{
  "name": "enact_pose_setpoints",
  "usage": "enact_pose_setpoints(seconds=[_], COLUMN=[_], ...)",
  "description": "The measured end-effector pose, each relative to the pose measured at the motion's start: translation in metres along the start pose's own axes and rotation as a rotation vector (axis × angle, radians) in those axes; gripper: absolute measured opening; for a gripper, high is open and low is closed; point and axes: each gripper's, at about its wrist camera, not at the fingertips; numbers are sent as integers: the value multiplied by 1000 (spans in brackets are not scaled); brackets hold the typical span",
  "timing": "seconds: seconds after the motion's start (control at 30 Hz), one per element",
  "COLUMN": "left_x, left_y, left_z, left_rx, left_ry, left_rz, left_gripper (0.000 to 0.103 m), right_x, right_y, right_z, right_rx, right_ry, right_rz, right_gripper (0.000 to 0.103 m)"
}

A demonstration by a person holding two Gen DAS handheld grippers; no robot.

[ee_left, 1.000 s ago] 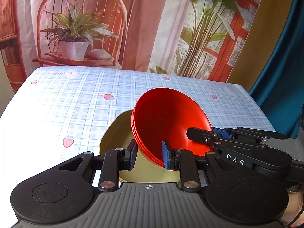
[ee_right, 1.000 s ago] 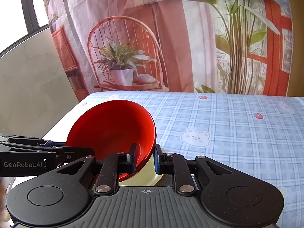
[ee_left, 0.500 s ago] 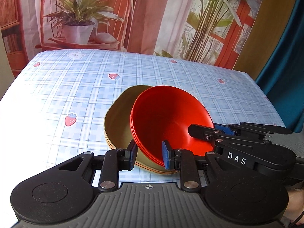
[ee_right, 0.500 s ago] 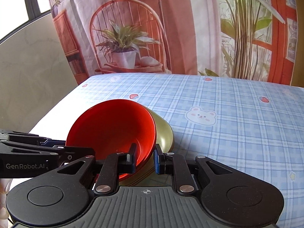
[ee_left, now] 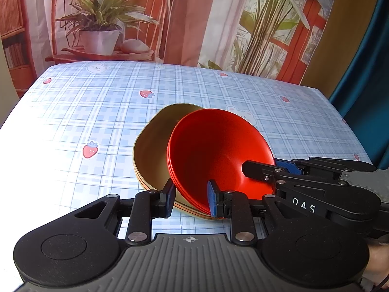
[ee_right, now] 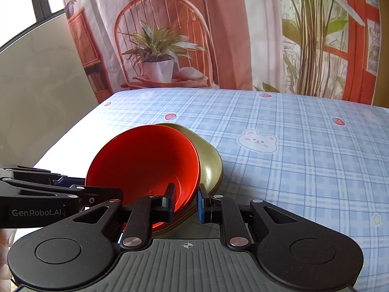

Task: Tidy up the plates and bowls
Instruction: 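Lower the bowls onto the oval green plate and open the left gripper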

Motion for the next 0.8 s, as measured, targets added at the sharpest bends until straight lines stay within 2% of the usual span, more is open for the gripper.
enact_pose_setpoints(seconds=[0.3,0.43,0.5,0.57,0.8], left_x=[1,1,-1,-3,-10], left_y=[1,2,3,4,12], left_z=[0,-2,-4,-6,-24], left_rx=[2,-3,-8,-22,-78], left_ry=[2,4,7,14,40], left_rz=[-3,0,7,19,42], left_gripper=[29,34,39,50,62], right_x=[4,4,4,4,2], right_y=[-3,-1,0,1,6], right_z=[-1,-3,-5,-8,-21], right_rx=[-8,-17,-23,-28,-64], right_ry=[-16,-24,-27,-31,-52], right_rz=[-10,-16,-15,-14,-8], right_gripper=[18,20,20,20,28])
Point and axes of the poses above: each gripper's, at about its wrist camera, not at the fingertips, and z roughly the way its jaws point, x to its left, y to its top, and after that the axes turned 3 degrees about y, right-handed
